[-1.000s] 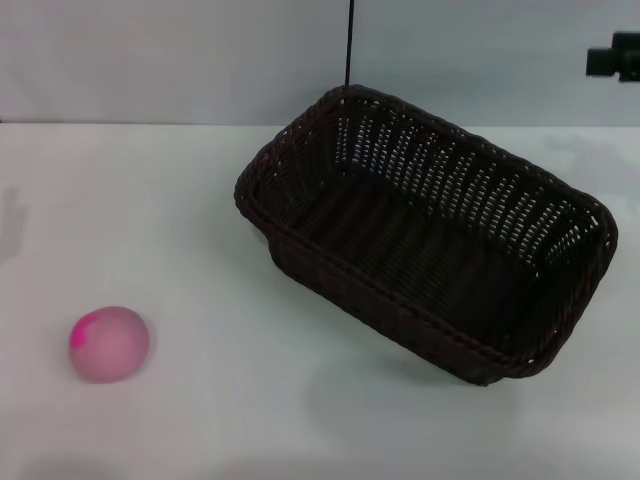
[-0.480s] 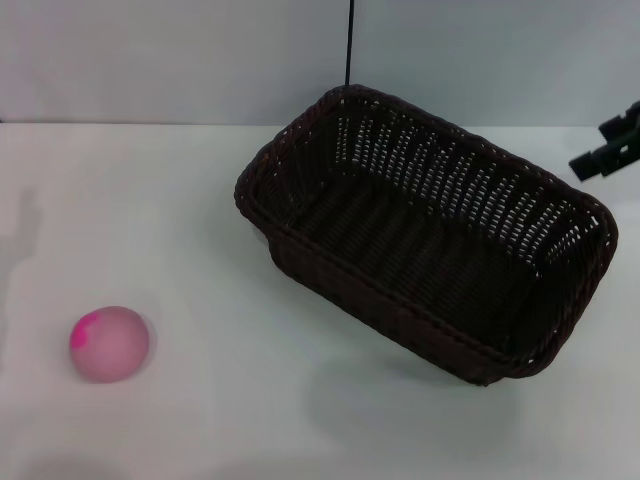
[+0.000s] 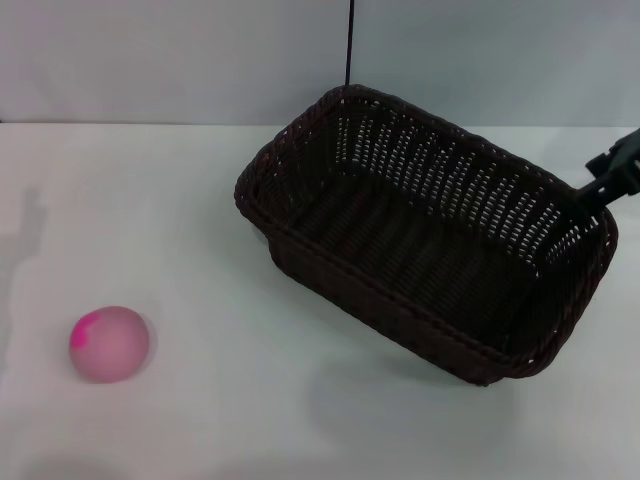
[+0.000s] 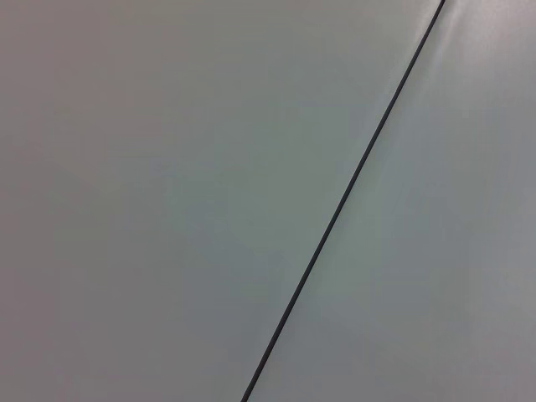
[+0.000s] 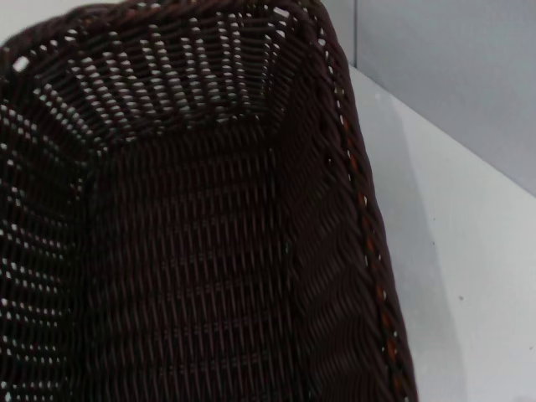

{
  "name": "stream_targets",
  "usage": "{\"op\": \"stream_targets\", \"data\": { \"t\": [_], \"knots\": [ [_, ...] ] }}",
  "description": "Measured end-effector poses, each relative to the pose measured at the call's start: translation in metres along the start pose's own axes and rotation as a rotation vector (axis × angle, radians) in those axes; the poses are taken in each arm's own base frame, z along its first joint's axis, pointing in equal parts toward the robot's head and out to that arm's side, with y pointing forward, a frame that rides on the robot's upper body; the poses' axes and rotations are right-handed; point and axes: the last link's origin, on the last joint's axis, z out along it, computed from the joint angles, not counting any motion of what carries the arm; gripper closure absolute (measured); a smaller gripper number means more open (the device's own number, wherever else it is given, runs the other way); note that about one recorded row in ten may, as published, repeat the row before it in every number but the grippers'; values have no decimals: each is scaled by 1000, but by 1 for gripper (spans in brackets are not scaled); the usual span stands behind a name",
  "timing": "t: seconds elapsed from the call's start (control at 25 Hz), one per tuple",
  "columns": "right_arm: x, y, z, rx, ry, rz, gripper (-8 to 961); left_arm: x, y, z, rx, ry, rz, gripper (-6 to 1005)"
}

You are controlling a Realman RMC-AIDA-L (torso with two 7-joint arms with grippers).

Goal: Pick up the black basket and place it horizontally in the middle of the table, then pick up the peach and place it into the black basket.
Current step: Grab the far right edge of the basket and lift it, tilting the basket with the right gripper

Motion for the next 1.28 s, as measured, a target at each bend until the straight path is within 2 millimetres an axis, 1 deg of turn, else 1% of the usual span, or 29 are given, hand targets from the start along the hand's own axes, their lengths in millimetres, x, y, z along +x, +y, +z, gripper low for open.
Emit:
{"op": "stream_targets", "data": {
  "t": [0.2,0.56,0.8,1.0,1.28],
  "knots": [
    [4,3,15,2,3,-3,132,-2,0,3,-2,-5,-2,191],
    [13,10,34,-26,51,-10,140,-4,1,5,-2,-15,-4,192],
    [20,11,37,-13,70,-21,268,-5,1,5,-3,-22,-6,192],
    [23,9,35,-4,59,-10,508,-6,2,4,-10,-28,-9,193],
    [28,11,32,9,22,-2,599,-6,3,3,-15,-32,-11,200]
  ]
}}
